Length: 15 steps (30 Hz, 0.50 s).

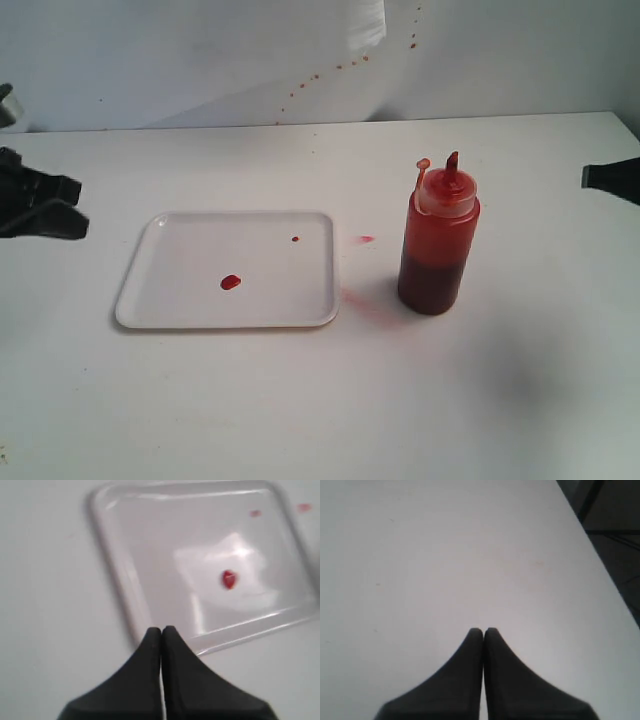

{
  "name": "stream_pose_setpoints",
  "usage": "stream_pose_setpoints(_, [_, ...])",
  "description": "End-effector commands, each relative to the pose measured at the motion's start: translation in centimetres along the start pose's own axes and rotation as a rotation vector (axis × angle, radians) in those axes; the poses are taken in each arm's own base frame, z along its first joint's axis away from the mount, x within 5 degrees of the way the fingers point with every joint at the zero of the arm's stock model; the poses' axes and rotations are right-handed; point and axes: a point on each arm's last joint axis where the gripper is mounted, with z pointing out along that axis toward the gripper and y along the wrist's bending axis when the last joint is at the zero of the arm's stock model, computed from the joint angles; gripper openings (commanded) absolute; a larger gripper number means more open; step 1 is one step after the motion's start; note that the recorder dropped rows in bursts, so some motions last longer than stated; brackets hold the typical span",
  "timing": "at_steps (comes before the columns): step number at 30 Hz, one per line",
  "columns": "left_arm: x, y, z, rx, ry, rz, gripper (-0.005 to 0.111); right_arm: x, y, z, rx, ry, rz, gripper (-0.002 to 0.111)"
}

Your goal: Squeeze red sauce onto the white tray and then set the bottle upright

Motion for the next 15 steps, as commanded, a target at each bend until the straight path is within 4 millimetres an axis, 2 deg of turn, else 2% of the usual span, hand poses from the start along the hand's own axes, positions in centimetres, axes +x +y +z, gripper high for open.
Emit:
stream_pose_setpoints(1, [0.5,2.6,-1.4,-0.356,0.06,-0.082,0.0,0.1,-0.4,-0.2,0.037,0.089,-0.071,0.0])
stream_pose_setpoints(4, [0.6,3.7,-2.6,-0.529,0.062,-0.082,0.0,-1.2,-0.3,-0.8,0.028,0.147,-0.058,0.0])
stream_pose_setpoints(7, [0.6,4.1,-3.8,-0.63,0.036,-0.125,0.0,-2.9,-0.1,-2.0,0.011,0.277,-0.097,0.0])
stream_pose_setpoints(12, [0.5,3.2,-4.9,-0.597,-0.012,-0.169,0.0,-5.6,-0.3,-3.8,0.032,0.339,-0.078,0.0])
stream_pose_setpoints(15, [0.6,2.3,-5.9,-0.567,-0.021,-0.122,0.0,-5.7,-0.6,-4.5,0.046,0.404,-0.127,0.0])
